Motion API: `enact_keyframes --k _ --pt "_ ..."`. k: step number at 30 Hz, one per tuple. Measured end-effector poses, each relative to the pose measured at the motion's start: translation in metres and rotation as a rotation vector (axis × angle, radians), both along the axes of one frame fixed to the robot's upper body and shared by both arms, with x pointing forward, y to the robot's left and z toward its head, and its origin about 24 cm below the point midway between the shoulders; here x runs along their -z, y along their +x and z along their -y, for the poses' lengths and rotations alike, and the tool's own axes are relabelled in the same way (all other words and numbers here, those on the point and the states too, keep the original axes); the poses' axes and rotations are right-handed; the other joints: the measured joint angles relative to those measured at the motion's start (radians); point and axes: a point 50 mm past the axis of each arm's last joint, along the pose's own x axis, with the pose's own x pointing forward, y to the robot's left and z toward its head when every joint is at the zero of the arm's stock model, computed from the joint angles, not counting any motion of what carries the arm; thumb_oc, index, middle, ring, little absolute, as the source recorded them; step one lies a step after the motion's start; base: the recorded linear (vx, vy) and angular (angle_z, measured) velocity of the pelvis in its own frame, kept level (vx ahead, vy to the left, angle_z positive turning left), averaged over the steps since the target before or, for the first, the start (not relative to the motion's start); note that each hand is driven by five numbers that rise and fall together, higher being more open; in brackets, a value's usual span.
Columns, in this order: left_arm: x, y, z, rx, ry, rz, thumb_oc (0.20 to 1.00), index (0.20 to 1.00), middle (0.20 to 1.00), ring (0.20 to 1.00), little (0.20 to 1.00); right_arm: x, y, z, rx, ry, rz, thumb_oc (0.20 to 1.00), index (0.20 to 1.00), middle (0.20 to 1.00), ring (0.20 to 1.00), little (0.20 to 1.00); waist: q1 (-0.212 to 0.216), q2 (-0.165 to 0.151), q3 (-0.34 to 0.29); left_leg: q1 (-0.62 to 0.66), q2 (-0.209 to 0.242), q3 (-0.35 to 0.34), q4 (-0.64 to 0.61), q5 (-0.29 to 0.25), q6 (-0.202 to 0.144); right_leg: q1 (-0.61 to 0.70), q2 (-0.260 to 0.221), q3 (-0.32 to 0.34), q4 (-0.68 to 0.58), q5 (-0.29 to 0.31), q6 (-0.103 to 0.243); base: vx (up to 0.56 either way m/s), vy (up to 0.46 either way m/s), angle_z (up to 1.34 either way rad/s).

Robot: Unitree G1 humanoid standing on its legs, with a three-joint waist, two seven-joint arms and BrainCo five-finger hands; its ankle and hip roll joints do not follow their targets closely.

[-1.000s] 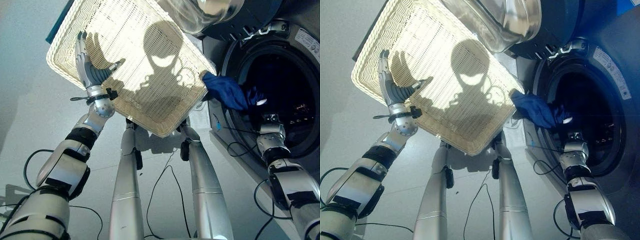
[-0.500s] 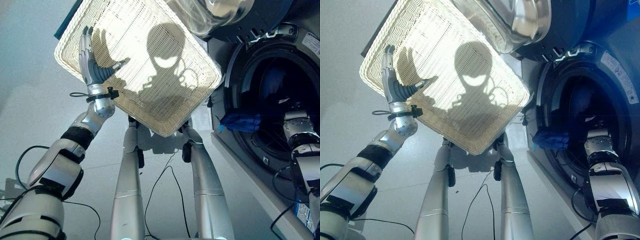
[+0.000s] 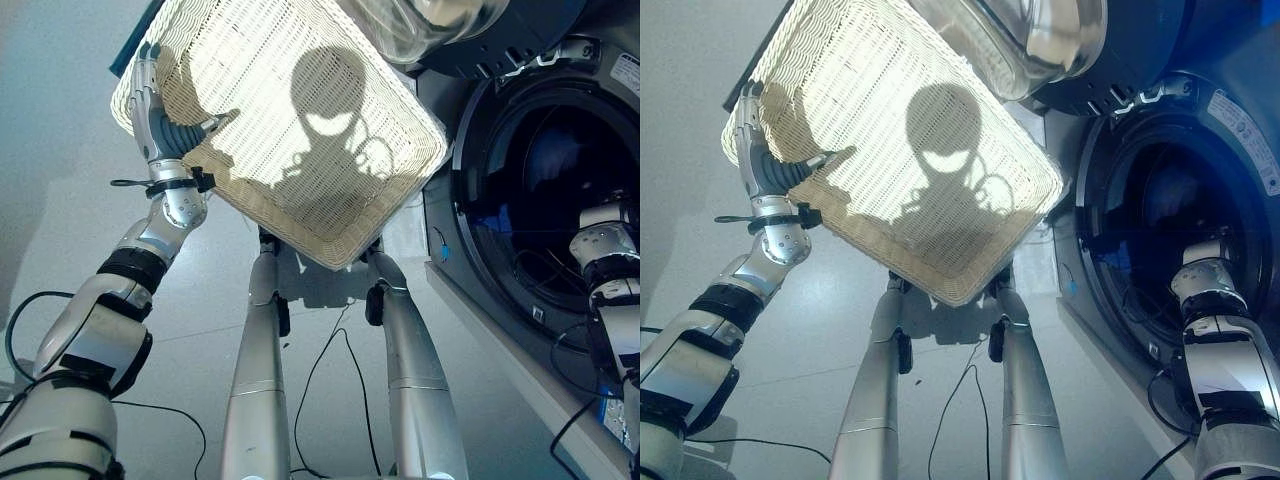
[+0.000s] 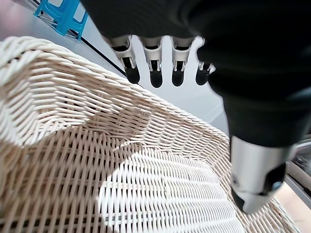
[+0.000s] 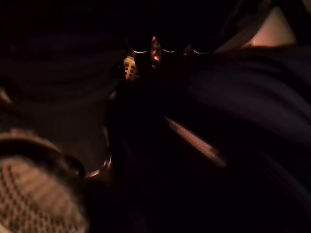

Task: Put the clothes into the washing machine.

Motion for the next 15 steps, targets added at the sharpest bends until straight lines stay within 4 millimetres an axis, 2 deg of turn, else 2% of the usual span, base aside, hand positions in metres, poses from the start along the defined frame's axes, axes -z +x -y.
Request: enact_keyframes --k 3,4,7,10,15 --pt "0.005 0.001 0.003 0.007 -0.004 -0.014 1.000 1.000 1.000 1.000 1.000 0.002 0.002 -0.002 -0.032 -0.060 -0.048 1.000 1.000 1.000 1.000 1.000 -0.001 0.001 0.000 0.015 -0.002 -0.009 -0.002 0.000 0.000 0.019 -0.003 -0.009 0.000 -0.003 0.002 0.00 0.044 0.09" --pt "0.006 0.002 0.006 0.020 -0.021 -0.019 1.000 1.000 1.000 1.000 1.000 -0.001 0.004 -0.004 -0.050 -0.167 -0.119 1.000 1.000 1.000 1.000 1.000 -0.007 0.001 0.000 0.023 -0.005 -0.014 -0.009 -0.002 -0.002 0.029 -0.007 -0.016 0.000 -0.007 0.005 -0.02 0.042 0.09" --pt "0.007 0.003 0.010 0.031 -0.039 -0.022 1.000 1.000 1.000 1.000 1.000 -0.011 0.009 -0.010 -0.086 -0.344 -0.228 1.000 1.000 1.000 1.000 1.000 -0.019 0.001 -0.001 0.024 -0.014 -0.014 -0.014 -0.001 0.007 0.026 -0.017 -0.016 0.009 -0.010 0.008 -0.01 0.066 0.09" --pt "0.011 0.005 0.018 0.056 -0.062 -0.030 1.000 1.000 1.000 1.000 1.000 -0.023 0.021 -0.026 -0.153 -0.649 -0.401 1.000 1.000 1.000 1.000 1.000 -0.018 0.002 -0.001 0.022 -0.021 -0.012 -0.020 -0.001 0.007 0.018 -0.022 -0.010 0.010 -0.012 0.012 -0.01 0.050 0.01" --pt "0.012 0.006 0.021 0.062 -0.068 -0.034 1.000 1.000 1.000 1.000 1.000 -0.027 0.031 -0.049 -0.212 -0.916 -0.513 1.000 1.000 1.000 1.000 1.000 -0.017 0.002 -0.001 0.012 -0.023 -0.010 -0.022 -0.001 0.009 0.002 -0.022 -0.004 0.016 -0.019 0.013 -0.01 0.044 -0.01"
